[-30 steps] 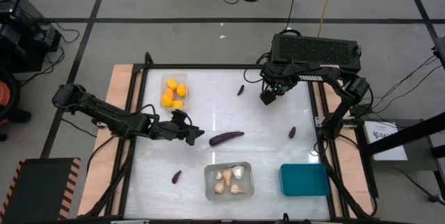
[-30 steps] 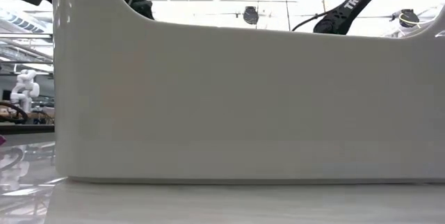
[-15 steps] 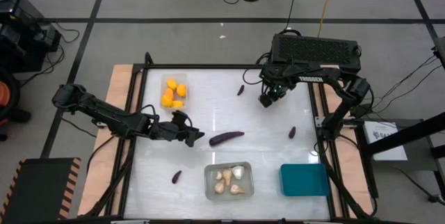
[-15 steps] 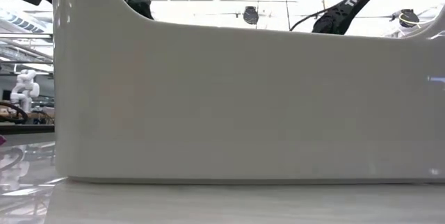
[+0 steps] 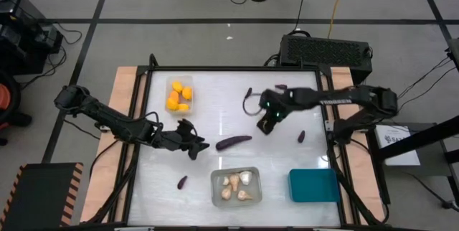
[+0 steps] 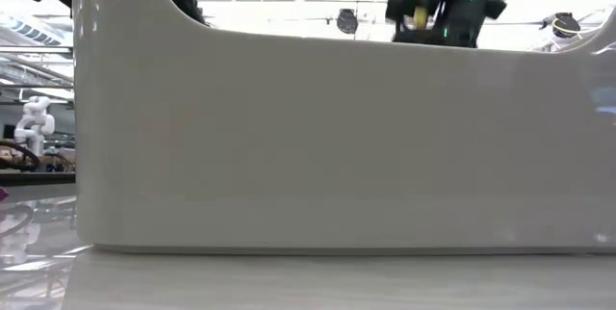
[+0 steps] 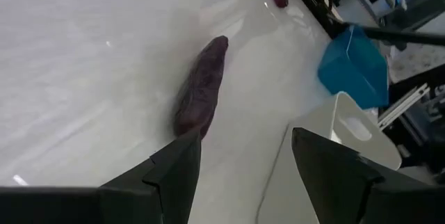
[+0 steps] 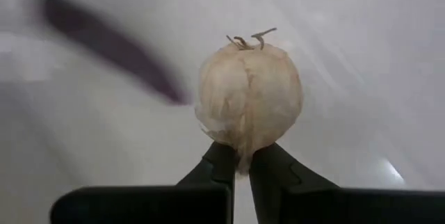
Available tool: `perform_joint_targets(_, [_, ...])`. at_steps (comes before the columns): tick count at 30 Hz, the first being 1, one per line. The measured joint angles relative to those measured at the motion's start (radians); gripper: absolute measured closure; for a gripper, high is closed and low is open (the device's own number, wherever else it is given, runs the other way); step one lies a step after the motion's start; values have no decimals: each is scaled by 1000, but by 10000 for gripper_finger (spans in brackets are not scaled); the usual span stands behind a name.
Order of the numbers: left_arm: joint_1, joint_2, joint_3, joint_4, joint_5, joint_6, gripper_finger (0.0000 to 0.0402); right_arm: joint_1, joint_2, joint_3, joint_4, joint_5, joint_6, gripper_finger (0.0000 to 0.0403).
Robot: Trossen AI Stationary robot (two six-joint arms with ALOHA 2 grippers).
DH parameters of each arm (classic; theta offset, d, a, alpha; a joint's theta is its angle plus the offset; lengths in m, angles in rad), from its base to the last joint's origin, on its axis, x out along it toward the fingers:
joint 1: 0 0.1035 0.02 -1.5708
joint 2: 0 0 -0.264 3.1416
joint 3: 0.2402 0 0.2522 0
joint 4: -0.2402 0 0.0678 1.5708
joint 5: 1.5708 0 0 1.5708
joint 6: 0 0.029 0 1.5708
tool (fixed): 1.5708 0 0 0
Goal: Sort produce into baskets
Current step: Put the garlic into the gray bin
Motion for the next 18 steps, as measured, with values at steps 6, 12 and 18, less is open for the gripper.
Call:
perform_joint_targets(6, [0, 0, 0, 0, 0, 99, 169, 254, -31, 0, 269, -23, 211, 386])
perform_joint_targets(12, [0, 0, 0, -1, 0, 226, 169, 471, 0, 1, 573, 8, 386, 384])
perform_joint_targets(18, [0, 0, 0, -1, 0, 362, 169, 591, 48, 1, 630, 142, 606, 383])
